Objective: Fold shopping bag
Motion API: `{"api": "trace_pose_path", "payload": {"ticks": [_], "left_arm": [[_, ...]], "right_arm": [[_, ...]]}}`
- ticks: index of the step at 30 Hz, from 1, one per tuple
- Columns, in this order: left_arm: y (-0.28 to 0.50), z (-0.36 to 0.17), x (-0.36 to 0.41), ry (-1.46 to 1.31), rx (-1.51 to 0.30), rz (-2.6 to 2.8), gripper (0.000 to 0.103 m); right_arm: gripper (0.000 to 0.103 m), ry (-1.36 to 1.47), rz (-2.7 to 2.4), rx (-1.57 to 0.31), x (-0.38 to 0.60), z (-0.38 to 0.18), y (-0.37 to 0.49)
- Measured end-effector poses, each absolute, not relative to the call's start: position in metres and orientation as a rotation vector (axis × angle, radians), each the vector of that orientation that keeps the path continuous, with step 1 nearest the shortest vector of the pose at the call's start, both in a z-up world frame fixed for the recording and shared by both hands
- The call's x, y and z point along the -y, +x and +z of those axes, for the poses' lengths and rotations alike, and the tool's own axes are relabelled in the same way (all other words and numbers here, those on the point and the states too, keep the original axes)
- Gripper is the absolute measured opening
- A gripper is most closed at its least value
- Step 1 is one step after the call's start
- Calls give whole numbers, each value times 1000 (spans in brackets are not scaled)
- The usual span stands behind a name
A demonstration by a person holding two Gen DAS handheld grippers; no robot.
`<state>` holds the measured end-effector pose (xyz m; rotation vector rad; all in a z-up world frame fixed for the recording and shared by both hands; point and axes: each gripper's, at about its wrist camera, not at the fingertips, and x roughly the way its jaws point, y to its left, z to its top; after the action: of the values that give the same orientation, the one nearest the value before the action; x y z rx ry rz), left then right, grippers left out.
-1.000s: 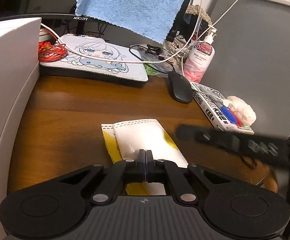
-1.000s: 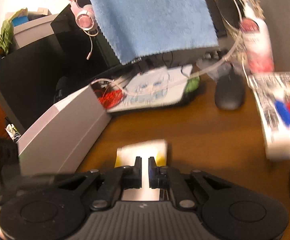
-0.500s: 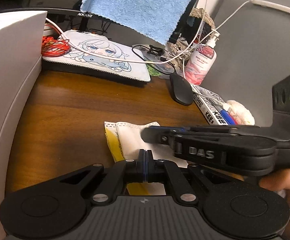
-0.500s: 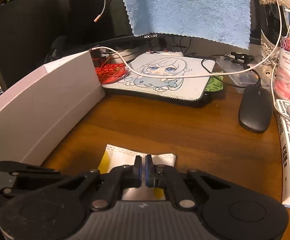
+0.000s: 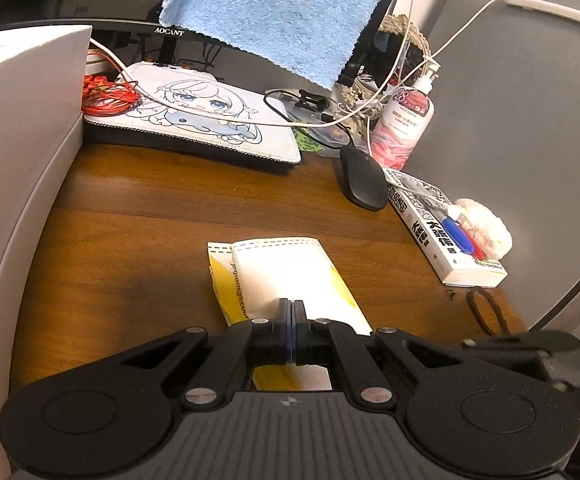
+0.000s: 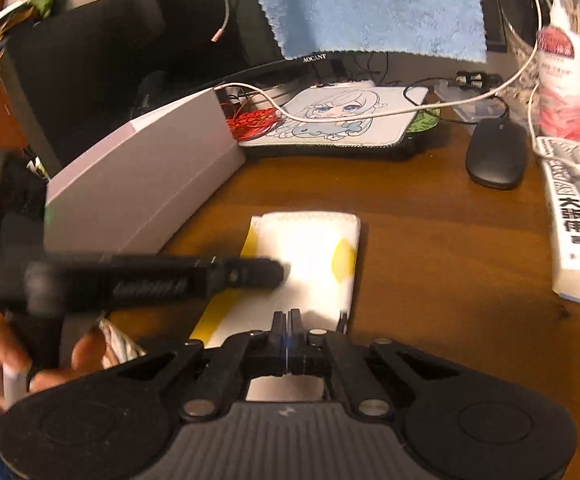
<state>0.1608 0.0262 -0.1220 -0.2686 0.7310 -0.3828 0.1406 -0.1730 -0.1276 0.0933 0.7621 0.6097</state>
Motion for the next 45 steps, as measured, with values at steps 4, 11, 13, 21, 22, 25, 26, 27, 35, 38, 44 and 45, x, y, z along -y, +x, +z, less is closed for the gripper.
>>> {"api": "trace_pose_path", "payload": {"ticks": [4, 11, 13, 21, 22, 25, 26, 27, 35, 38, 44, 45], "left_arm": [[159, -121, -24, -229, -719, -391, 3], [146, -121, -20, -151, -698, -437, 3], [142, -121, -19, -128, -692, -454, 3], [121, -122, -17, -83, -688, -561, 3], [120, -122, -18, -88, -691, -574, 3], [117, -122, -20, -105, -703, -604, 2], [116, -122, -20, -105, -703, -609, 2], [116, -122, -20, -106, -702, -610, 2], [113, -125, -25, -167, -718, -642, 2], [110, -124, -24, -167, -715, -643, 2], [95, -107, -28, -219, -654, -689, 37], [92, -104, -29, -230, -641, -698, 43]], "right_arm": [[0, 177, 643, -799, 189, -126, 133], [25, 518, 698, -854, 247, -132, 132], [26, 562, 677, -861, 259, -137, 132], [26, 694, 725, -935, 272, -161, 125], [27, 704, 725, -938, 272, -164, 123], [29, 748, 730, -943, 275, -172, 120], [29, 775, 738, -947, 275, -175, 121], [29, 799, 750, -951, 276, -178, 122], [29, 872, 786, -966, 270, -190, 130], [19, 915, 796, -982, 264, -201, 132], [9, 922, 834, -932, 265, -201, 126], [8, 903, 841, -902, 266, -196, 123]]}}
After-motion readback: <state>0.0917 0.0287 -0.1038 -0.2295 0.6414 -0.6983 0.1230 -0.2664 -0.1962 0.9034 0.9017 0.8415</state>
